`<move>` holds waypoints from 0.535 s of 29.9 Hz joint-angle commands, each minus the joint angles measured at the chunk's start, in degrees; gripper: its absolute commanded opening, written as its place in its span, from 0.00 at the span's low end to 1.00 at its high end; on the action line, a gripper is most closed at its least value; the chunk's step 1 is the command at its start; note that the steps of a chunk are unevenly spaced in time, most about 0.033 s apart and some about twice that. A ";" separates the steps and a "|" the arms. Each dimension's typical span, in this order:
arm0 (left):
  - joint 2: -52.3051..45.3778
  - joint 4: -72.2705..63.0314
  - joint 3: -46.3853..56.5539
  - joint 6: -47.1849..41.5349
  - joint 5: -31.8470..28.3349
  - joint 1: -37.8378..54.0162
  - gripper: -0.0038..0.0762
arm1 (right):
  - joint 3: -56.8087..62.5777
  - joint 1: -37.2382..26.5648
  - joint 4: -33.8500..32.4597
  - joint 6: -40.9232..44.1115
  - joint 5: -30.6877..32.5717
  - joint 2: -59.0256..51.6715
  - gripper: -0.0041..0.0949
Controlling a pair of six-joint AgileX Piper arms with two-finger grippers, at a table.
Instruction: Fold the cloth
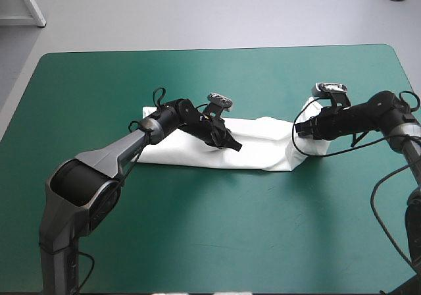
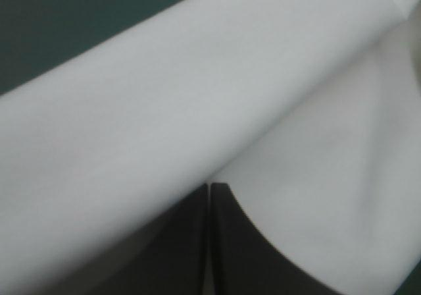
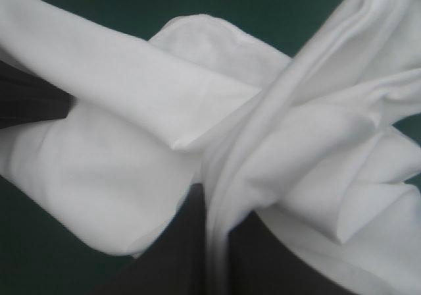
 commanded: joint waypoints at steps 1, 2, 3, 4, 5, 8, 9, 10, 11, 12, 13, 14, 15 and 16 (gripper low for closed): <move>-2.48 -0.59 -1.66 -0.14 -1.21 -0.20 0.07 | -2.70 1.77 -2.25 3.29 -0.19 -2.73 0.02; -2.48 -0.48 -1.93 -0.14 -0.92 -0.20 0.07 | -2.84 1.93 -3.81 4.99 -0.32 -2.73 0.02; -2.48 -0.25 -2.04 -0.14 -0.65 -0.20 0.07 | -2.93 1.93 -4.82 5.90 -0.21 -2.73 0.02; -2.48 -0.11 -2.04 -0.14 -0.65 -0.20 0.07 | -2.93 1.93 -6.09 6.46 0.31 -2.73 0.02; -2.48 0.00 -2.04 -0.14 -0.44 -0.20 0.07 | -2.93 1.93 -9.07 7.98 0.85 -2.73 0.02; -2.48 0.00 -2.04 -0.14 -0.27 -0.20 0.07 | -2.93 1.93 -16.91 12.20 2.17 -2.73 0.02; -2.48 0.10 -2.04 -0.14 -0.27 -0.20 0.07 | -2.93 1.93 -18.75 12.63 2.53 -2.73 0.02; -2.48 0.10 -2.04 -0.14 -0.27 -0.20 0.07 | -2.93 1.93 -19.52 12.74 2.75 -2.73 0.02; -2.48 0.10 -2.04 -0.14 -0.49 -0.20 0.07 | -2.93 1.93 -19.80 12.74 3.30 -2.73 0.03; -2.48 0.10 -2.04 -0.14 -0.46 -0.20 0.07 | -2.93 1.93 -19.93 12.74 3.42 -2.73 0.04; -2.48 0.10 -2.04 -0.14 -0.51 -0.20 0.07 | -2.93 1.93 -19.91 12.47 3.42 -2.73 0.08; -2.48 0.10 -2.04 -0.14 -0.51 -0.20 0.07 | -2.93 1.93 -20.55 12.48 3.07 -2.73 0.15; -2.48 0.10 -2.04 -0.14 -0.51 -0.20 0.07 | -2.93 1.93 -21.14 12.91 2.78 -2.73 0.23; -2.48 0.34 -2.04 -0.14 -0.39 -0.20 0.07 | -2.93 1.82 -21.83 13.45 2.55 -2.73 0.33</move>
